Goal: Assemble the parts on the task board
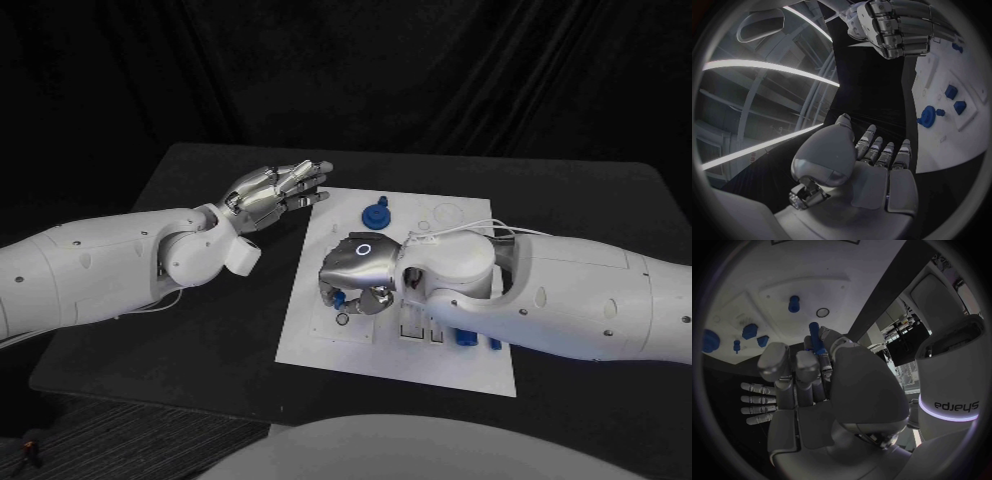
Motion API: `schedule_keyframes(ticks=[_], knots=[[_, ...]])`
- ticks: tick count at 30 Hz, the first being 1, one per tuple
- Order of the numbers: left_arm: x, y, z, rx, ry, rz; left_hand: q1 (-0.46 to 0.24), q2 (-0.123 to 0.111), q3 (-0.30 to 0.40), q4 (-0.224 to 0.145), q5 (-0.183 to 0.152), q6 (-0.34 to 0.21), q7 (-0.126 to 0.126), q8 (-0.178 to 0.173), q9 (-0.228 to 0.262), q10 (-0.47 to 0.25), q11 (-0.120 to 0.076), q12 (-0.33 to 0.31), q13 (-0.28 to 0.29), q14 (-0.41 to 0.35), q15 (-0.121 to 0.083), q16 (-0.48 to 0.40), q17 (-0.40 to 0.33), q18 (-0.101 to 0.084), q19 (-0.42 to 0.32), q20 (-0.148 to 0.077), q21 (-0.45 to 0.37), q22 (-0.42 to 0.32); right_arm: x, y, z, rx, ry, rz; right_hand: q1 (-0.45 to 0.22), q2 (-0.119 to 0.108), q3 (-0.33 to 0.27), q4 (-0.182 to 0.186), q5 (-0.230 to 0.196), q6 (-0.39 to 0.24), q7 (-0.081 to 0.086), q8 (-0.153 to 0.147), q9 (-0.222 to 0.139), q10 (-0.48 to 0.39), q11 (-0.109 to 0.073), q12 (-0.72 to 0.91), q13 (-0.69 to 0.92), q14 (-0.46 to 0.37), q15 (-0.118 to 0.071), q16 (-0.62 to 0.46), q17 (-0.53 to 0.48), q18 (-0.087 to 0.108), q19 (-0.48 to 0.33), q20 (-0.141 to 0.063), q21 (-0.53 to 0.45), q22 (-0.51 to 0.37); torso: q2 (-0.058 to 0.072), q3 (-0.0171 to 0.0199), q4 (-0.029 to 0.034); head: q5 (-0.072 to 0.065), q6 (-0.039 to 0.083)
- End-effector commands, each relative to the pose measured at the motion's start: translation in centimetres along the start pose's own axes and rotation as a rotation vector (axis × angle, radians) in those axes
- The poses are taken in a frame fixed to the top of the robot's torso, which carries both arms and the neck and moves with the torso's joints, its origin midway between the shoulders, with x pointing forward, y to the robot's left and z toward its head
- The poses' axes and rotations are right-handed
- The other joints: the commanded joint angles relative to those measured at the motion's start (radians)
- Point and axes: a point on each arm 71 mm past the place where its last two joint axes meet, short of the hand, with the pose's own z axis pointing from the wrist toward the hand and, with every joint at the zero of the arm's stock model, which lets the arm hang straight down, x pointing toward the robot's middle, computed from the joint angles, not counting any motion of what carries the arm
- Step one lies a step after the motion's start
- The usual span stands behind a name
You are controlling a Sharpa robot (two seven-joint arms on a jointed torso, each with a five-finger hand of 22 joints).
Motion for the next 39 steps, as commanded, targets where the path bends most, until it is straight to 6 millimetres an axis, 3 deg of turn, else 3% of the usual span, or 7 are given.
schedule_keyframes(ticks=[1, 39], knots=[[0.1, 0.0, 0.1, 0.011, 0.007, -0.003, 0.003, 0.006, 0.005, 0.002, 0.005, 0.006, 0.004, 0.003, 0.001, 0.003, 0.002, 0.004, 0.001, 0.001, 0.008, 0.006, 0.002, 0.012, 0.006, 0.000, 0.004, -0.001, 0.0, 0.3, -0.1, -0.003, -0.027, -0.005, 0.000, 0.006, 0.001, -0.006, 0.005, -0.009, -0.001, -0.005, -0.001, 0.053, -0.043, 0.007, 0.015, 0.009, -0.002, 0.000, 0.000, -0.003, 0.006, -0.002, 0.001, 0.132, -0.001, -0.0002, 0.0001, 0.001, 0.000], [0.2, 0.2, 0.3, 0.002, 0.016, -0.007, 0.005, 0.012, 0.009, 0.000, 0.009, 0.003, 0.005, 0.004, 0.001, 0.002, 0.004, 0.004, 0.001, 0.004, 0.012, 0.008, 0.002, 0.010, 0.006, 0.000, 0.004, -0.001, 2.3, 0.3, -0.6, 0.022, 0.047, 0.037, -0.017, 0.012, 0.001, -0.008, -0.005, 0.035, -0.009, 0.014, 0.012, 0.047, -0.046, 0.008, 0.023, 0.007, -0.003, 0.013, 0.020, -0.011, 0.012, -0.002, 0.045, 0.143, -0.001, -0.0009, 0.0009, 0.004, 0.000]])
